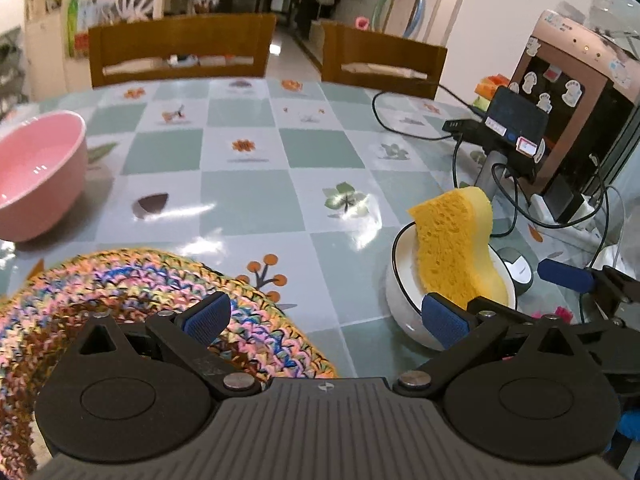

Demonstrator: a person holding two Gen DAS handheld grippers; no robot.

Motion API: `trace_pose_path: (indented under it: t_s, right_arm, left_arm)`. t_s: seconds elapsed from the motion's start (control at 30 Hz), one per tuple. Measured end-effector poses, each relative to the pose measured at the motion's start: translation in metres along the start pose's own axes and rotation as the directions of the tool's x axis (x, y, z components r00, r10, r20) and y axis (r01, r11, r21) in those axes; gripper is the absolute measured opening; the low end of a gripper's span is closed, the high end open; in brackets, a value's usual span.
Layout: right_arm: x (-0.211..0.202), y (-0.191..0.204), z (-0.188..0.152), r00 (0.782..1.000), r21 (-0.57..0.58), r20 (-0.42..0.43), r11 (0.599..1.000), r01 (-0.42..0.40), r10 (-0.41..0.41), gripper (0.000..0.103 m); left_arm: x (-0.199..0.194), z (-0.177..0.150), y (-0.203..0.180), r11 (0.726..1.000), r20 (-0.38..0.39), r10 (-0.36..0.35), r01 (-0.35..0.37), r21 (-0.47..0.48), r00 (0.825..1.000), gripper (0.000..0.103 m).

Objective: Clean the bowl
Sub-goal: 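Move the right tool to the yellow sponge while the left tool approaches the white bowl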

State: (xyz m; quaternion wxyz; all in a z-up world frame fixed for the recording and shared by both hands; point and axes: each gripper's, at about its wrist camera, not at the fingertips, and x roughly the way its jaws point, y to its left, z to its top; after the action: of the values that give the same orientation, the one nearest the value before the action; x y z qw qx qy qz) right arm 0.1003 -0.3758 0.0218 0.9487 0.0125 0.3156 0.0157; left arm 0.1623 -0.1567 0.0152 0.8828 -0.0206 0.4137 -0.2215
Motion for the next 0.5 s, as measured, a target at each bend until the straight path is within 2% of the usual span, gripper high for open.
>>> trace_pose_path:
  t_s: [0.07,0.13,0.3,0.5]
  right_arm:
    - [0.001,-0.001,0.000,1.000,-0.003,-0.009,1.000,-0.011,0.011,0.101]
    - [0.003,-0.003,0.002,0.999,-0.013,-0.034,0.999,-0.033,0.032,0.095]
    - [0.010,-0.005,0.005,0.997,-0.029,-0.065,0.999,-0.040,0.039,0.092]
    - [0.022,-0.010,0.004,0.994,-0.011,-0.096,0.999,-0.053,0.052,0.083]
  left_arm:
    - [0.008,0.005,-0.001,1.000,-0.036,-0.007,0.008,0.010,0.999,0.095]
    - [0.017,0.010,-0.002,0.999,-0.079,-0.018,0.020,0.026,0.997,0.094]
    - [0.031,0.021,0.000,0.999,-0.108,-0.032,0.034,0.011,0.994,0.094]
    - [0.045,0.025,0.000,0.995,-0.151,-0.097,0.091,-0.050,0.984,0.089]
